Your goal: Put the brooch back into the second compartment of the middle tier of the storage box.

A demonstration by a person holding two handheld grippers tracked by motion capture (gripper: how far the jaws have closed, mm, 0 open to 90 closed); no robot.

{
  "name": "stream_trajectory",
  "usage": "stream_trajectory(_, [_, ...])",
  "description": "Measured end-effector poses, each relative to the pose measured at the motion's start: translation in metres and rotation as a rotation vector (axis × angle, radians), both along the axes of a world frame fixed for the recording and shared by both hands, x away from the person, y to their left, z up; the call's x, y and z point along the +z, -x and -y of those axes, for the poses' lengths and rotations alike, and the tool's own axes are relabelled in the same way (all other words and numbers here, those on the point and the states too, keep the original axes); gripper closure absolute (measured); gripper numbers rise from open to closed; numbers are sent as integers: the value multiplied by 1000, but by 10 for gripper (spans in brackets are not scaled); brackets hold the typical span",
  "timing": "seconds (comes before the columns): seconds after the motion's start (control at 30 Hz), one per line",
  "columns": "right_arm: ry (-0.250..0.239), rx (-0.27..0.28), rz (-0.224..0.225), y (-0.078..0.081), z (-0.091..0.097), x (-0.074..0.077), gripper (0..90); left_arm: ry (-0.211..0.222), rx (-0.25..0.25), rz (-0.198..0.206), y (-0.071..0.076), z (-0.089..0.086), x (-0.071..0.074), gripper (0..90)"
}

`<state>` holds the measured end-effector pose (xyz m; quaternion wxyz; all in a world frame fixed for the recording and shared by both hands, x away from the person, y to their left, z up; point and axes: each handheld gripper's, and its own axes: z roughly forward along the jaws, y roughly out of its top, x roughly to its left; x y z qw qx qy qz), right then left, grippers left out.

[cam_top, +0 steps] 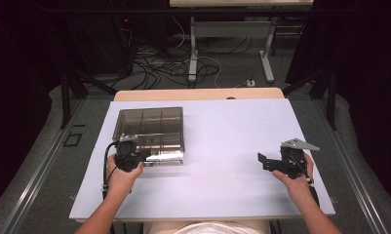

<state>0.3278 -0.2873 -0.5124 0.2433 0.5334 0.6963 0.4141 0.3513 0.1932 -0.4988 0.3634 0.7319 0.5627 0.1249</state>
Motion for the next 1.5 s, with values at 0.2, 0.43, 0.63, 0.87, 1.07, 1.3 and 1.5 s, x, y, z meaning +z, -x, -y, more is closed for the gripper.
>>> stream_trajectory(0.2, [-1,4,2,0,0,0,66,-7,1,1,0,1,-2,896])
stream_trajectory(0.43, [0,4,0,0,0,0,67,-20,-6,-2,0,3,-4,896])
stream_trajectory(0.63, [2,8,6,-1,0,-1,67,-35,-12,-3,0,4,-5,896])
stream_trajectory(0.87, [0,9,6,-1,0,-1,66,-48,-19,-4,1,5,-5,896])
stream_trajectory(1.07, [2,8,7,-1,0,-1,66,-75,-13,18,2,7,-5,895])
stream_trajectory(1.3, [2,11,6,-1,0,-1,66,-95,-22,32,3,9,-5,890])
stream_trajectory(1.5, [3,13,2,-1,1,-1,67,-81,-26,34,3,8,-5,842])
